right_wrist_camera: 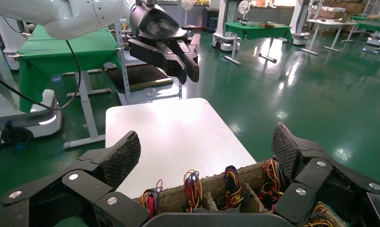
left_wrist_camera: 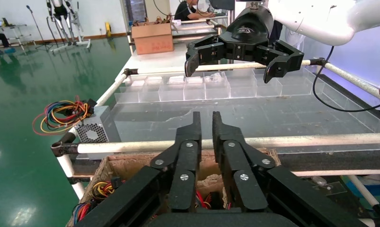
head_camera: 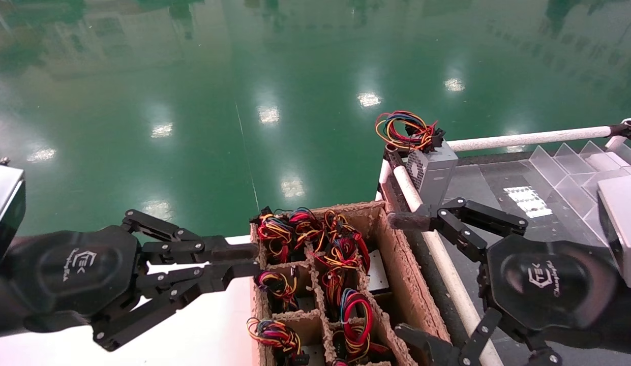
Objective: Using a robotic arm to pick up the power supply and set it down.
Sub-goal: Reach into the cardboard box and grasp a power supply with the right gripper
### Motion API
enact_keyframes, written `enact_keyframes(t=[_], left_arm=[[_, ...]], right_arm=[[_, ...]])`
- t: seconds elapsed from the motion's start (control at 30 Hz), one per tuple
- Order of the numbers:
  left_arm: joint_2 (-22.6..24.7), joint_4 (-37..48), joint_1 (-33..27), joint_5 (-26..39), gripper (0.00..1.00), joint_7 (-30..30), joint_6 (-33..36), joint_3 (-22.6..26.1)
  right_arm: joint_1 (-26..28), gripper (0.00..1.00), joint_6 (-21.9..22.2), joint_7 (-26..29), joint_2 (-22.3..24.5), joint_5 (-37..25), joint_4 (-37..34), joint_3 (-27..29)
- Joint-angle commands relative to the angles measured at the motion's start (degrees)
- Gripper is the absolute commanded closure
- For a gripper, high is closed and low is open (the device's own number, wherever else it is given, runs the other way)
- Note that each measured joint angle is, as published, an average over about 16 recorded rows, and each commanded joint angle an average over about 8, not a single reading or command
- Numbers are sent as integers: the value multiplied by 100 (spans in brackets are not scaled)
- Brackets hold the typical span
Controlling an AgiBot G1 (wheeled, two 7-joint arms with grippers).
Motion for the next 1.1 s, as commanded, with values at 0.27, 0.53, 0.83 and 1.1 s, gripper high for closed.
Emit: enact_keyframes(t=[0.27, 0.53, 0.83, 1.1], left_arm=[[0, 1, -1, 0, 52, 1, 1, 1], [0, 2, -1, 0, 0, 1, 1, 2], [0, 2, -2, -1, 0, 2, 1, 2], [-1, 2, -2, -1, 0, 2, 0, 3]], right_arm=[[60, 0, 326, -204, -85, -470, -114, -82], [336, 0, 666, -142, -342, -1183, -541, -387], [1246, 0, 800, 166, -970, -2487, -1402, -1110], [2111, 0, 940, -219, -1789, -3675, -2495, -1729]])
